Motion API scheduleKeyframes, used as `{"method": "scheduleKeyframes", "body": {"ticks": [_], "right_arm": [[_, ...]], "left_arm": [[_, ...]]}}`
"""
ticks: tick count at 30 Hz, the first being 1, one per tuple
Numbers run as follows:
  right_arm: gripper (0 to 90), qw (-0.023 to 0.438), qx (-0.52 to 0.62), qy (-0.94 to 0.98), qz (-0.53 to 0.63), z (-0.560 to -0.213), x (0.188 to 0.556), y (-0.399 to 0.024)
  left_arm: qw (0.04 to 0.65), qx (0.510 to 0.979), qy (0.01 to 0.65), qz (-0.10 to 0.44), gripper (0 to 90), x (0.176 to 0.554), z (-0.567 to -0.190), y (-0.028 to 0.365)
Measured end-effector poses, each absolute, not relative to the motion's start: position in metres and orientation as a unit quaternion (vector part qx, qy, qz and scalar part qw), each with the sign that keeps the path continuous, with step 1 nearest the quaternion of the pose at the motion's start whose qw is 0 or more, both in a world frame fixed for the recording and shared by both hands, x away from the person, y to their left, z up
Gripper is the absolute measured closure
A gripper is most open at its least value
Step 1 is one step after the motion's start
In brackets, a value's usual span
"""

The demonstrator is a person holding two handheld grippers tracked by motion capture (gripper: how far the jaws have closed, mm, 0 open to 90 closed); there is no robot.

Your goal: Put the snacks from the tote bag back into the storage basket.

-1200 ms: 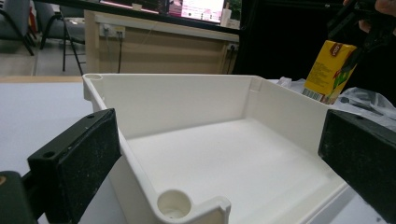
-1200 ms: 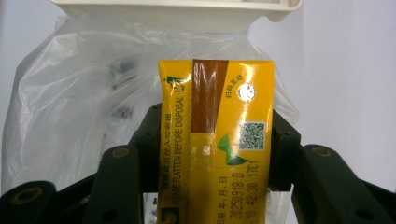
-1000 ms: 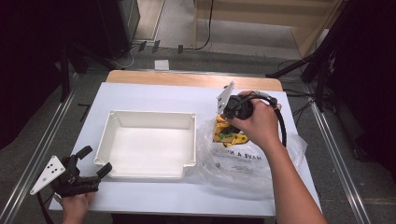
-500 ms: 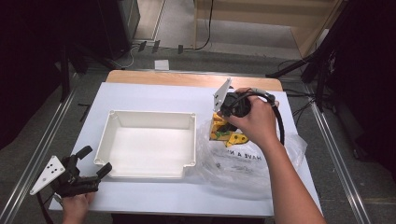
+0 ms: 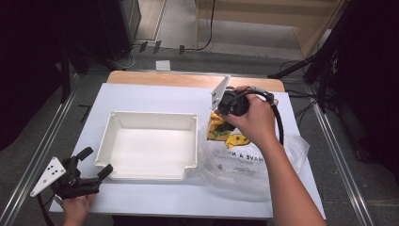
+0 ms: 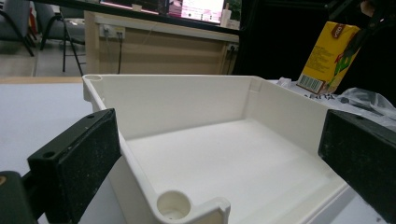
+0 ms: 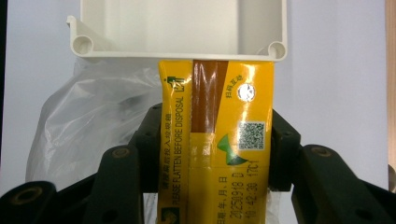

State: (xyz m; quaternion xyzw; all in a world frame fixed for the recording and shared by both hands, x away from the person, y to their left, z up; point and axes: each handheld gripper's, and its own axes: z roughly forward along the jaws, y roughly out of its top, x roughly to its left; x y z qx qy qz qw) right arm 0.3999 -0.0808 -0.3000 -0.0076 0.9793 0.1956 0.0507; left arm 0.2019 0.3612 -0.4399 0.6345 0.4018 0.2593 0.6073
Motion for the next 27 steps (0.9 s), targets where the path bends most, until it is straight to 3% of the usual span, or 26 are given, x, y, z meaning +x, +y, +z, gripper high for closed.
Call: {"method": "scheduleKeyframes", "body": {"ticks": [27], "right_arm": [[52.9, 0.051, -0.019, 0.979, 0.196, -0.291, 0.4, -0.061]], "left_arm": [[0.602, 0.641, 0.398, 0.261, 0.0, 0.202, -0.44, 0.359]]}}
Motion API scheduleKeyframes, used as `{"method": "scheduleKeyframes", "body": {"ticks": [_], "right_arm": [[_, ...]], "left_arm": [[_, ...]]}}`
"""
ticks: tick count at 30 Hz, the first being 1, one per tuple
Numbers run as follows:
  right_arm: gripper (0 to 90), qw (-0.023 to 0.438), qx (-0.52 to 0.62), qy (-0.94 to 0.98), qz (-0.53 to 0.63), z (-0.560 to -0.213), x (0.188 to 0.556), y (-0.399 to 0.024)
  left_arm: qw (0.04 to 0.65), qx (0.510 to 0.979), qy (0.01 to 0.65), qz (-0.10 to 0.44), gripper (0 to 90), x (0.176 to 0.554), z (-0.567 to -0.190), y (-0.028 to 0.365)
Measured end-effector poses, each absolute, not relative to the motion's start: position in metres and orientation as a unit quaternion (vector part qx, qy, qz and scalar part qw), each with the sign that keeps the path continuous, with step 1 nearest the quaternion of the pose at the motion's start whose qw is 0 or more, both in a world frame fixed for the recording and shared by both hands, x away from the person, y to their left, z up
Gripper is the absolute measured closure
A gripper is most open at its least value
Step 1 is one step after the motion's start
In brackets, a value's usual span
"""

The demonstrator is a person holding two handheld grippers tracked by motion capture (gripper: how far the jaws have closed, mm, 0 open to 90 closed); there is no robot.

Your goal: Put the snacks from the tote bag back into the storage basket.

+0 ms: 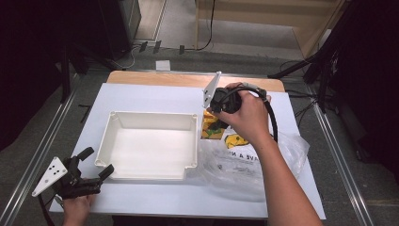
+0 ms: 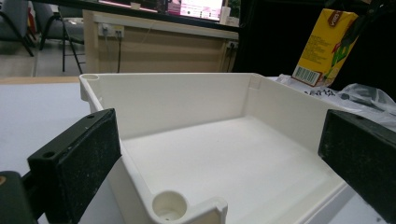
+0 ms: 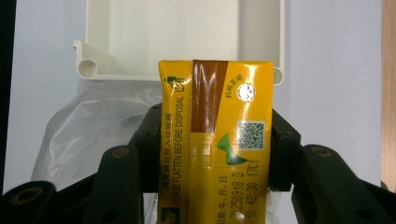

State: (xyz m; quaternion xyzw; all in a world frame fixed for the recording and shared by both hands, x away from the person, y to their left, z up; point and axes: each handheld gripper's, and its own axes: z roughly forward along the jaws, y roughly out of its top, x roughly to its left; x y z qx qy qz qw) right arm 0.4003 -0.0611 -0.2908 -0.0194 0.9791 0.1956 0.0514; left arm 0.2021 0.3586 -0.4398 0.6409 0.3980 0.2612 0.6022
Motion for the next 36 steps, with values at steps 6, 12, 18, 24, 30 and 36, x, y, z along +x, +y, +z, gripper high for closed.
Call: {"method": "scheduleKeyframes", "body": {"ticks": [6, 12, 18, 24, 30, 36], "right_arm": [[52.8, 0.05, -0.023, 0.979, 0.198, -0.291, 0.401, -0.057], [52.9, 0.05, -0.028, 0.979, 0.198, -0.289, 0.401, -0.05], [52.8, 0.049, -0.029, 0.979, 0.194, -0.289, 0.401, -0.043], [52.9, 0.046, -0.034, 0.979, 0.196, -0.29, 0.402, -0.037], [52.9, 0.043, -0.036, 0.979, 0.197, -0.289, 0.402, -0.031], [52.9, 0.041, -0.034, 0.98, 0.193, -0.287, 0.4, -0.024]], "left_arm": [[0.601, 0.642, 0.398, 0.261, 0.0, 0.202, -0.44, 0.358], [0.601, 0.643, 0.397, 0.261, 0.0, 0.202, -0.44, 0.358], [0.599, 0.644, 0.398, 0.262, 0.0, 0.203, -0.44, 0.357], [0.598, 0.644, 0.399, 0.262, 0.0, 0.203, -0.44, 0.356], [0.598, 0.644, 0.399, 0.261, 0.0, 0.203, -0.44, 0.356], [0.598, 0.645, 0.397, 0.262, 0.0, 0.203, -0.44, 0.356]]}}
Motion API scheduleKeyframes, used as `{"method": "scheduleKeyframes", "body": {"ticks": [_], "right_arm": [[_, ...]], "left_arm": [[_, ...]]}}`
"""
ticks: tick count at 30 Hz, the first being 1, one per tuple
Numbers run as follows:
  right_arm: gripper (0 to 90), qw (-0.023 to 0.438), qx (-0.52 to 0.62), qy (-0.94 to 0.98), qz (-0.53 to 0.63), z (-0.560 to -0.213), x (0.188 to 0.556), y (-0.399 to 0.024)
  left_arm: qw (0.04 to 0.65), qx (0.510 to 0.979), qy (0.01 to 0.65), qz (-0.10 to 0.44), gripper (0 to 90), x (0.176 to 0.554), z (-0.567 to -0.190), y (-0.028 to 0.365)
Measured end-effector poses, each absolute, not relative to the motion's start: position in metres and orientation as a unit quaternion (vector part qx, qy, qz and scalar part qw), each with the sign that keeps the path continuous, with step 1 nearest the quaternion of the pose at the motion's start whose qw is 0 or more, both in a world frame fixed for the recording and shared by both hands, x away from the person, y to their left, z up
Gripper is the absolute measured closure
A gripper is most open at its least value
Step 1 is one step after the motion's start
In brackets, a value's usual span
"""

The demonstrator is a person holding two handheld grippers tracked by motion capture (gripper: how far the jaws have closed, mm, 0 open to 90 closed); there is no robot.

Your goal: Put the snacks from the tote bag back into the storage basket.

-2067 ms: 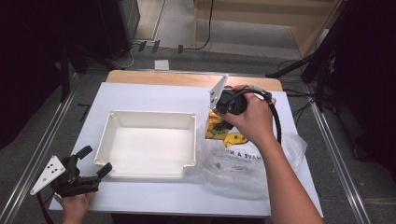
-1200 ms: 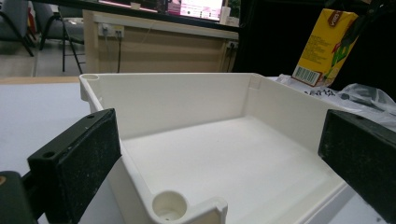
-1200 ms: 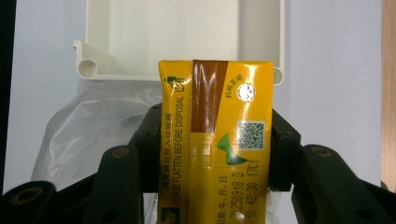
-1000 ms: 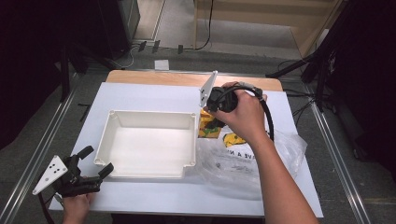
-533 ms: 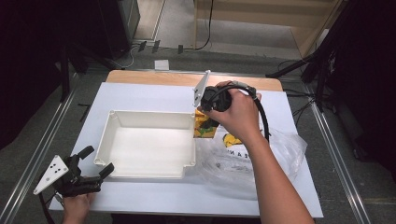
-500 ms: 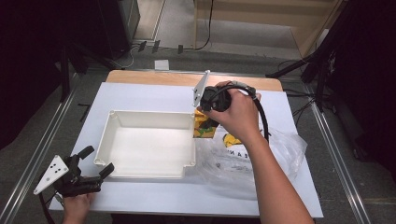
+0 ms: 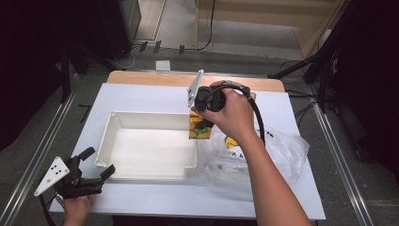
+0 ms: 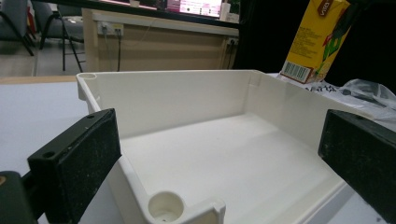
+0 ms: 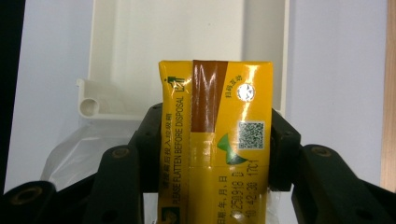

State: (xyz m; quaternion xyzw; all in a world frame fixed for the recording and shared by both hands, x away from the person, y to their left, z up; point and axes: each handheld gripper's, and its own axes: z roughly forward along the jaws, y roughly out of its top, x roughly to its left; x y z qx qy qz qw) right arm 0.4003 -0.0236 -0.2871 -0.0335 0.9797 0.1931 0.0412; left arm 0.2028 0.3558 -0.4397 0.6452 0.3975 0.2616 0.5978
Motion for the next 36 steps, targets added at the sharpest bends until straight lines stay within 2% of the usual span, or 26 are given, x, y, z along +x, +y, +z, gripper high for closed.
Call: {"method": "scheduleKeyframes", "body": {"ticks": [36], "right_arm": [[52.8, 0.037, -0.054, 0.976, 0.206, -0.29, 0.404, 0.013]], "left_arm": [[0.593, 0.65, 0.395, 0.264, 0.0, 0.203, -0.44, 0.355]]}}
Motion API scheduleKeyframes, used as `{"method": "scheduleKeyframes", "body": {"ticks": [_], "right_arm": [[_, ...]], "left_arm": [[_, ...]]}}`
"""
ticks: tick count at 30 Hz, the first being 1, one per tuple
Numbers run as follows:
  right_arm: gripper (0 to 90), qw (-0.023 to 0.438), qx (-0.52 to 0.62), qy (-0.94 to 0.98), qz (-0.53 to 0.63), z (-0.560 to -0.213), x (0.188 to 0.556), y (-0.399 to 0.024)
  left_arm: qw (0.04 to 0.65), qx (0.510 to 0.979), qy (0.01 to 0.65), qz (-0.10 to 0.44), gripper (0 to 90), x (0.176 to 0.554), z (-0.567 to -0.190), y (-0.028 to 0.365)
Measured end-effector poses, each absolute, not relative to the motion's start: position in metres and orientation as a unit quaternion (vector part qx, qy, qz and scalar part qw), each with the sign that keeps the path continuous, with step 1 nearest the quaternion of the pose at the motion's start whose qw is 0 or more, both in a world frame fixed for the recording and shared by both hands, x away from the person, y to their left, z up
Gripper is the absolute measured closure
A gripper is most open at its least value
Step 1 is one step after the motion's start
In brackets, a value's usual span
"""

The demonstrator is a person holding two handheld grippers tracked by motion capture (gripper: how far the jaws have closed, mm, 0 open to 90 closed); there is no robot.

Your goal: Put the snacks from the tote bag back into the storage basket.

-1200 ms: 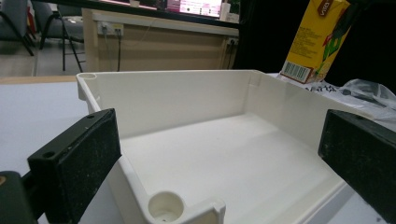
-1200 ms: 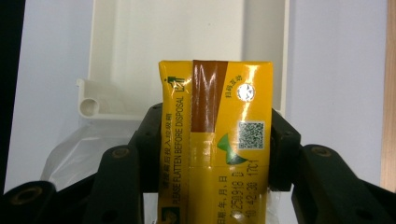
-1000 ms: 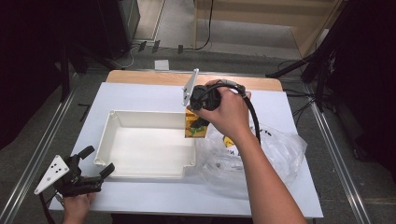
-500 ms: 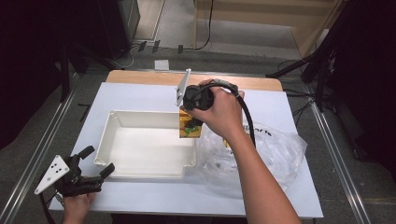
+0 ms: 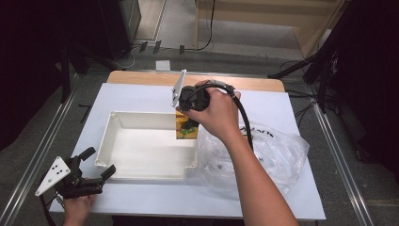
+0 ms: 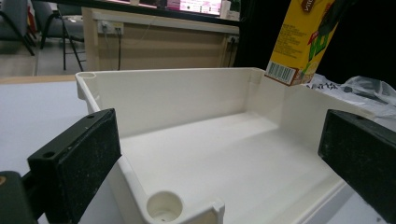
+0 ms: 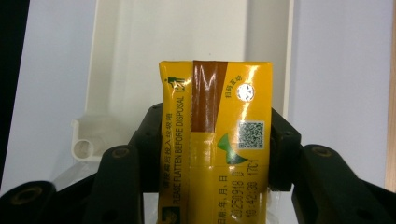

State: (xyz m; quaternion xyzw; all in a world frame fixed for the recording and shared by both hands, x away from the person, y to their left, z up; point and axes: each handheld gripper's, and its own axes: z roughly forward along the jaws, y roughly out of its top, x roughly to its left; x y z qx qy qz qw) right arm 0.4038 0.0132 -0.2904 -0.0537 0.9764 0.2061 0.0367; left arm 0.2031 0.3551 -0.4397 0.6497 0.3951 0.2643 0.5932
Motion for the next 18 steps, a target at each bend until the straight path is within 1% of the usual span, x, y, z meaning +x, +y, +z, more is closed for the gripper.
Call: {"method": "scheduleKeyframes", "body": {"ticks": [5, 12, 16, 18], "right_arm": [[52.8, 0.041, -0.052, 0.976, 0.207, -0.2916, 0.4039, 0.0158], [52.7, 0.034, -0.041, 0.978, 0.201, -0.2949, 0.4036, 0.0169], [52.7, 0.04, -0.052, 0.977, 0.205, -0.2968, 0.4061, 0.017], [52.7, 0.035, -0.048, 0.977, 0.203, -0.2977, 0.4053, 0.0164]], "left_arm": [[0.593, 0.65, 0.395, 0.264, 0.0, 0.2031, -0.4397, 0.355], [0.593, 0.65, 0.395, 0.264, 0.0, 0.2031, -0.4397, 0.355], [0.593, 0.65, 0.395, 0.264, 0.0, 0.2031, -0.4397, 0.3549], [0.593, 0.65, 0.395, 0.264, 0.0, 0.203, -0.4398, 0.3549]]}}
